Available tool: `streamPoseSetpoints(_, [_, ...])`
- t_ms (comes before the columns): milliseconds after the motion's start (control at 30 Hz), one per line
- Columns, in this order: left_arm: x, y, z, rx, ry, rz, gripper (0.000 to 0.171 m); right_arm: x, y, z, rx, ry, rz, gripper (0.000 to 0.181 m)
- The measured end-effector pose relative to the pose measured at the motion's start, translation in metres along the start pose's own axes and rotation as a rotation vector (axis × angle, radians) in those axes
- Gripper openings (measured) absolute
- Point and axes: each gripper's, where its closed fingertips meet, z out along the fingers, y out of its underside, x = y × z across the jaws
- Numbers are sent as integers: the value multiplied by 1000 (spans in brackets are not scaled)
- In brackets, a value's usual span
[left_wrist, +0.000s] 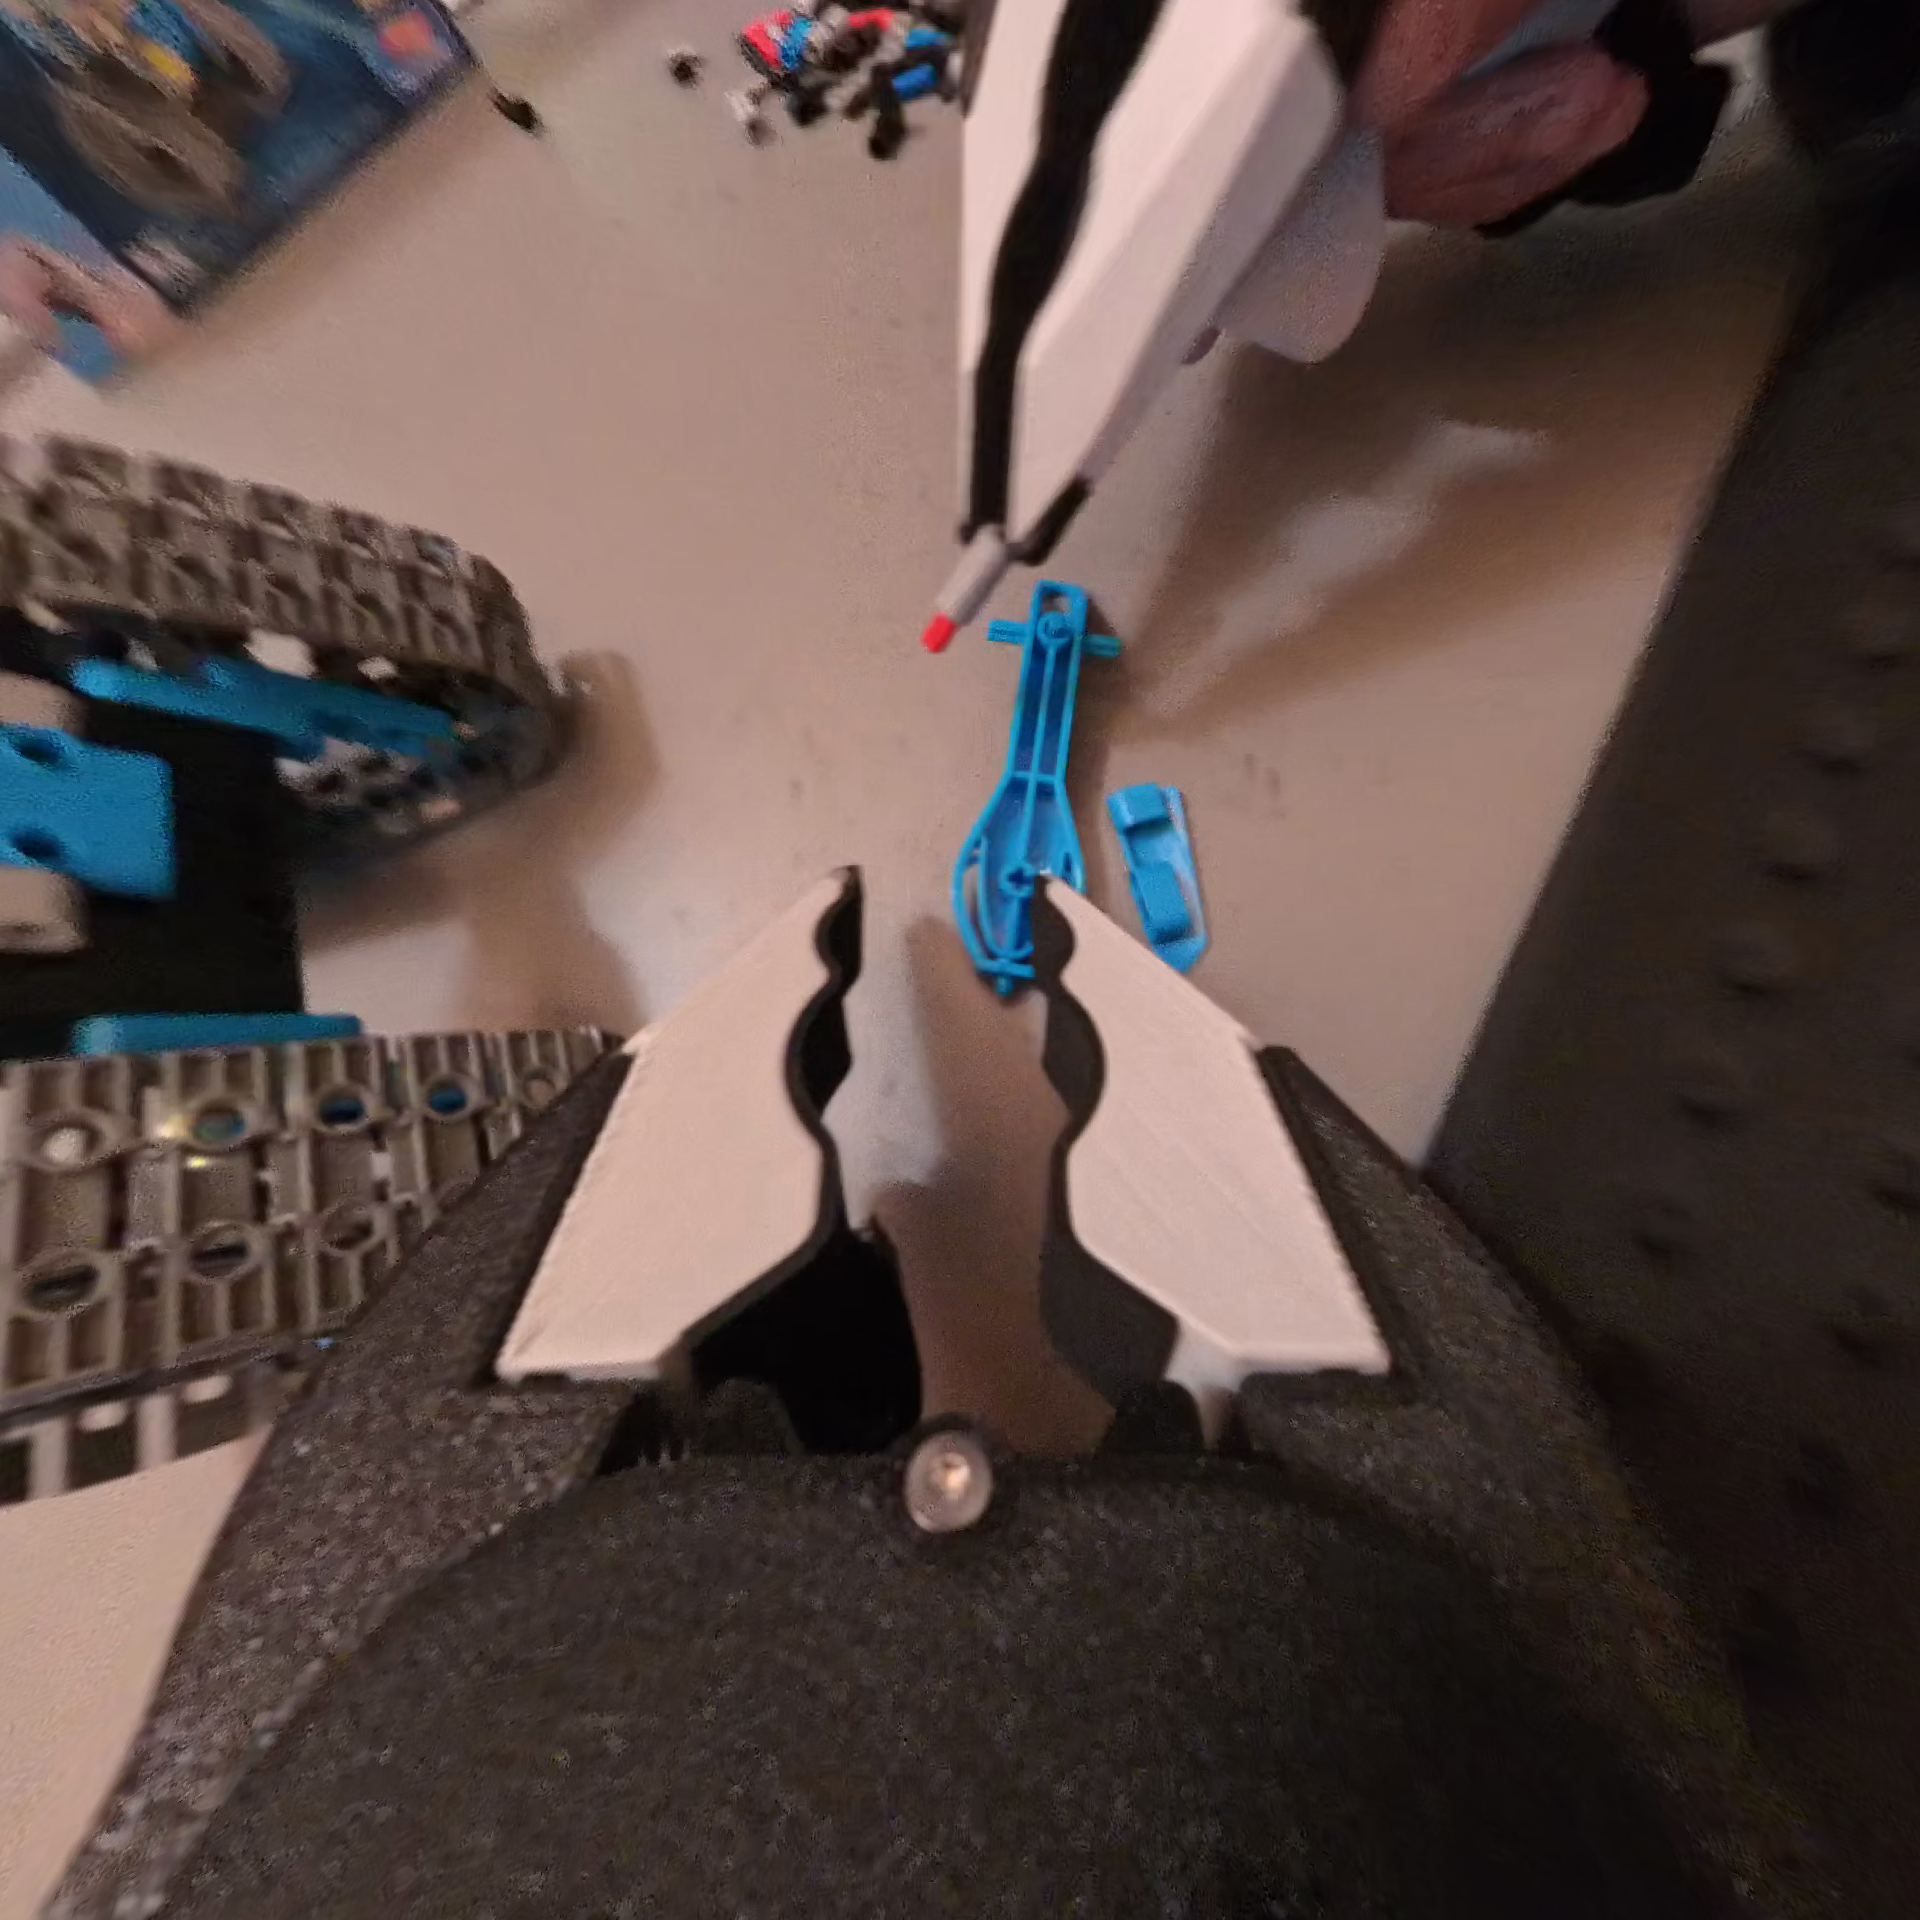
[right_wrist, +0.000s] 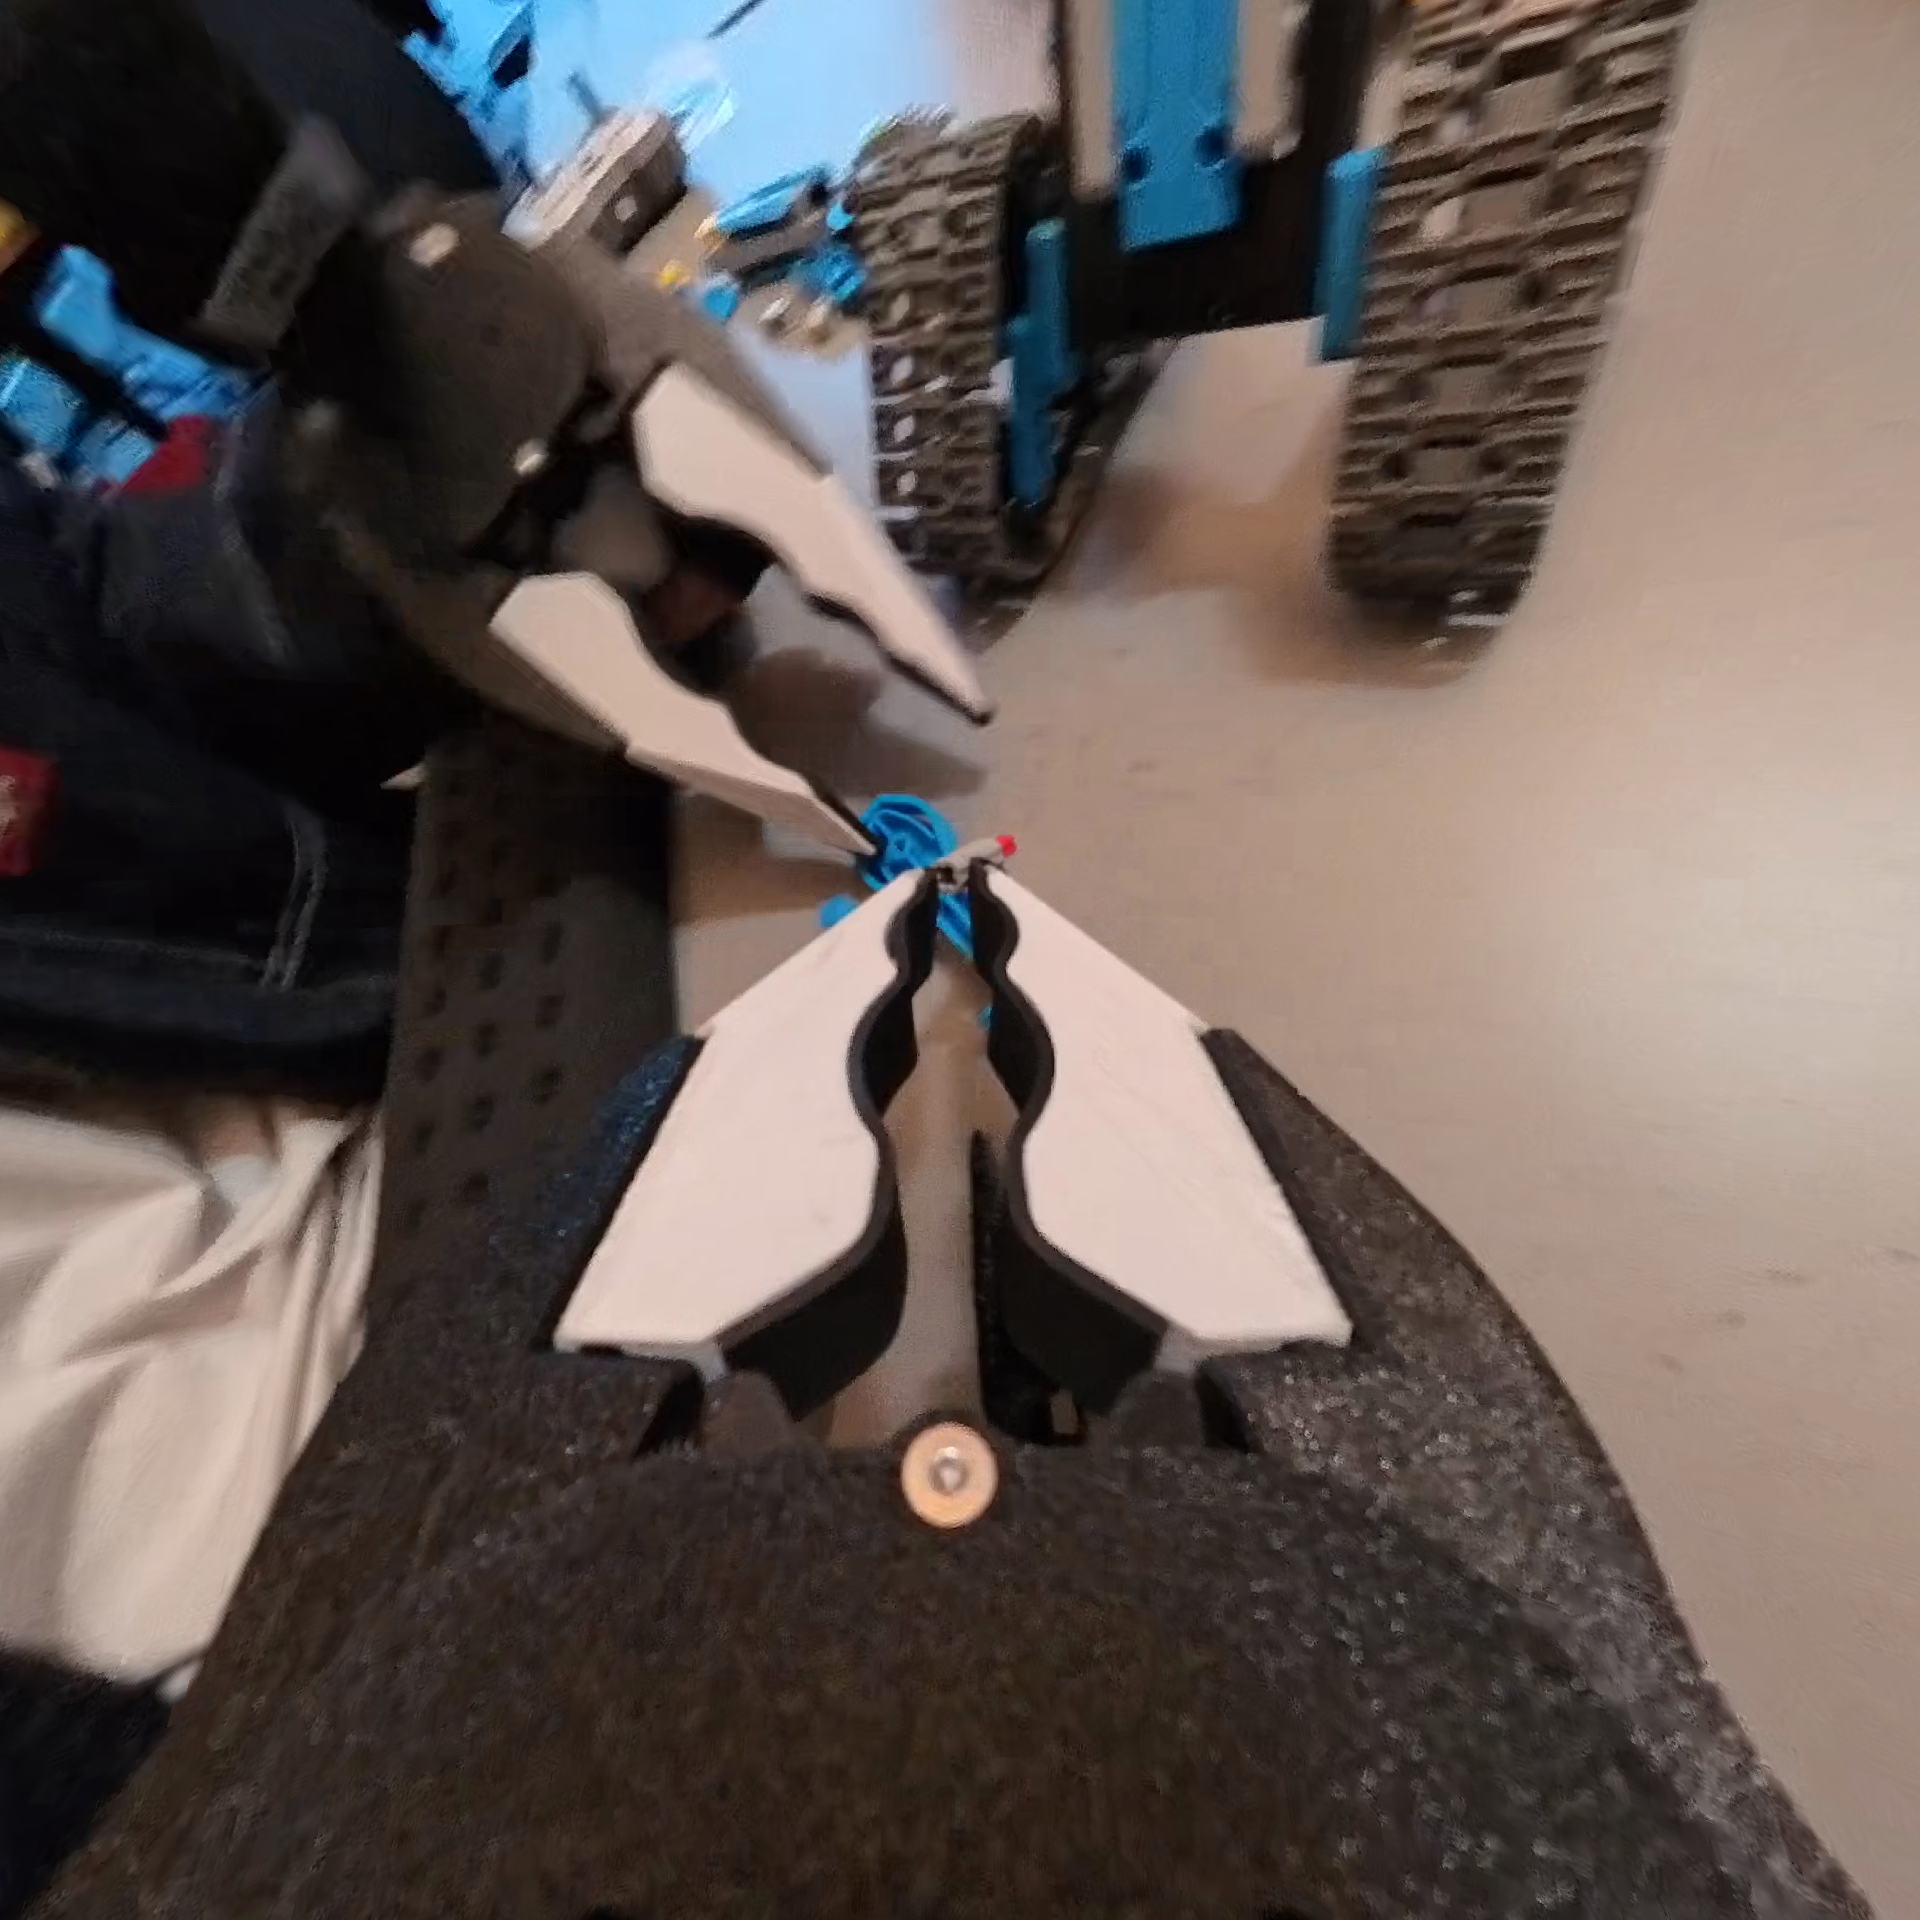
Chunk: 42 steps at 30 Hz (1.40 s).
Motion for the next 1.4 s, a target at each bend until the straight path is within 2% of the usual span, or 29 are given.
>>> streamPoseSetpoints(33, [3, 2, -2, 0, 66, -42, 43, -5, 0, 0, -17, -16, 2, 5])
streamPoseSetpoints(67, [4, 3, -1, -5, 111, -71, 45, -5, -2, 0, -19, -5, 6, 4])
streamPoseSetpoints(133, [7, 4, 0, -20, 168, -64, 45, -11, -4, 4, -42, -38, 24, 4])
streamPoseSetpoints(233, [-4, 4, -4, -1, 135, -56, 41, -27, 3, 9, -92, -70, 30, 4])
streamPoseSetpoints(333, [4, 0, -14, 51, 204, -87, 39, -43, 6, 13, -142, -102, 145, 4])
streamPoseSetpoints(467, [16, 6, -10, 5, 251, -46, 40, -37, 6, 19, -283, -44, 181, 4])
streamPoseSetpoints(567, [11, 13, 0, -61, 221, -32, 40, -27, 6, 26, -433, -32, 227, 4])
streamPoseSetpoints(633, [11, 12, 2, -63, 222, -26, 24, -22, 2, 31, -493, -24, 225, 4])
streamPoseSetpoints(767, [11, 12, 2, -62, 210, -14, 24, -17, 4, 39, -603, 2, 241, 4])
streamPoseSetpoints(1100, [11, 12, 3, -62, 215, -25, 24, -20, 0, 43, -664, 48, 282, 3])
streamPoseSetpoints(1400, [11, 12, 3, -61, 211, -20, 24, -20, 4, 46, -724, 84, 230, 3])
